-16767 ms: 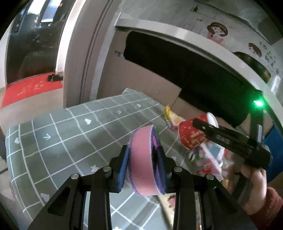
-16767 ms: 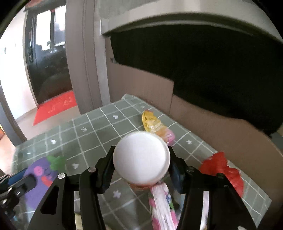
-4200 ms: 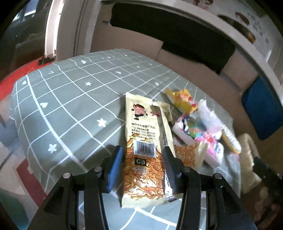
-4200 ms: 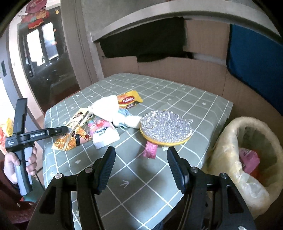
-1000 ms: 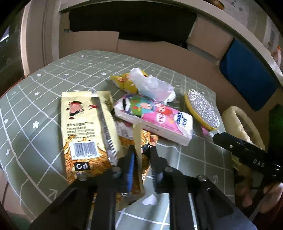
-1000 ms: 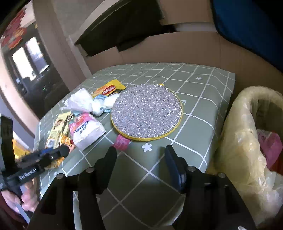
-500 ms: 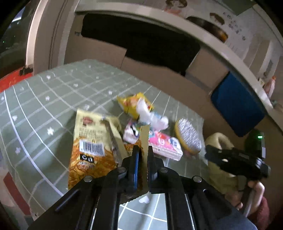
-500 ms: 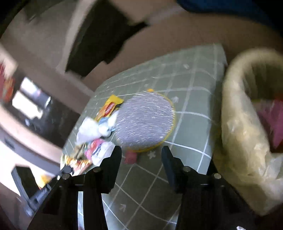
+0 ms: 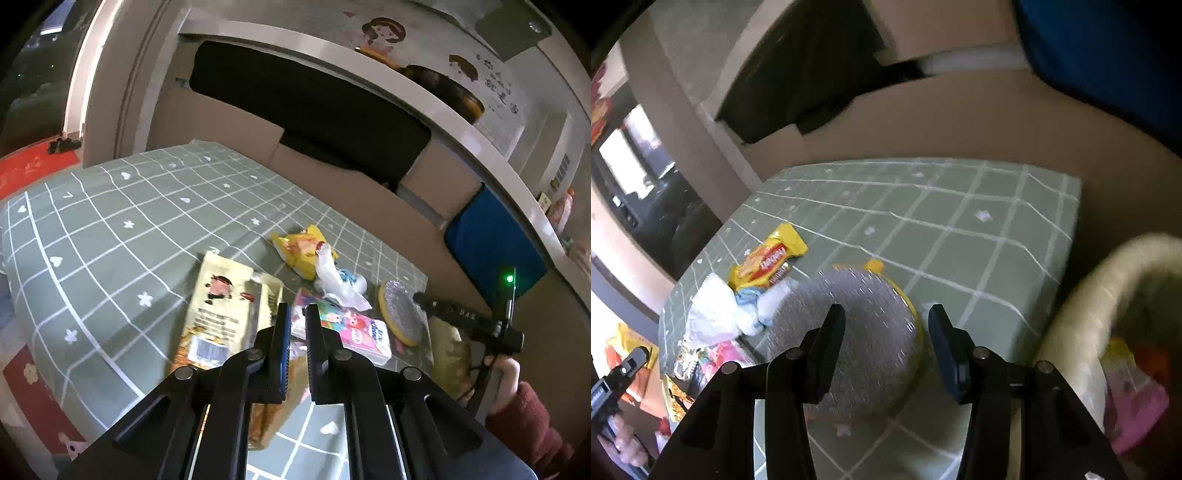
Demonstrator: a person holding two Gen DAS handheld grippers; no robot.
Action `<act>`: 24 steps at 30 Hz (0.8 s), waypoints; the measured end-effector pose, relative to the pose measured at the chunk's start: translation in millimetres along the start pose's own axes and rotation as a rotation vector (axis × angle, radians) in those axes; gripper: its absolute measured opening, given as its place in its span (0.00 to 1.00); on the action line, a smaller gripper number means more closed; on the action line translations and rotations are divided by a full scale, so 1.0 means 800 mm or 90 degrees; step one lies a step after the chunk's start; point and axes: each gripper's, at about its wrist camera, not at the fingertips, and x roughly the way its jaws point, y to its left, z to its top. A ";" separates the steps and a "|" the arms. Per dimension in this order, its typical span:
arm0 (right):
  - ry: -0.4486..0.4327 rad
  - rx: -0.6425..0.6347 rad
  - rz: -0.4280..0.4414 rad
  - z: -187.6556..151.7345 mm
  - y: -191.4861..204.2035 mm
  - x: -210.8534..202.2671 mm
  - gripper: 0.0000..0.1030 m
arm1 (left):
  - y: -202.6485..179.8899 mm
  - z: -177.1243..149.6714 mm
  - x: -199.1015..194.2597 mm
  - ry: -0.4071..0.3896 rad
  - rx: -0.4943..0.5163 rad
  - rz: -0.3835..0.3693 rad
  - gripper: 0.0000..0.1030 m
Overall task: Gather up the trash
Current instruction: 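Grasp the white tissue with the right tool while the left tool holds the beige wrapper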
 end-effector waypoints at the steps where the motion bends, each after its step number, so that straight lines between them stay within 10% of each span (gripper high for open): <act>1: -0.005 -0.016 0.026 0.007 0.012 -0.003 0.44 | 0.002 0.001 -0.001 -0.001 0.002 0.001 0.08; 15: 0.061 -0.333 0.014 -0.018 0.223 0.062 0.44 | 0.032 -0.009 -0.002 0.031 -0.035 0.014 0.10; 18: 0.085 -0.375 -0.052 -0.030 0.231 0.089 0.33 | 0.031 -0.018 -0.005 0.048 -0.018 0.011 0.17; 20: 0.096 -0.369 -0.096 -0.031 0.223 0.093 0.07 | 0.021 -0.026 -0.007 0.059 0.020 0.003 0.39; 24: 0.053 -0.289 -0.079 -0.017 0.200 0.052 0.05 | -0.007 -0.043 -0.008 0.065 0.125 -0.005 0.46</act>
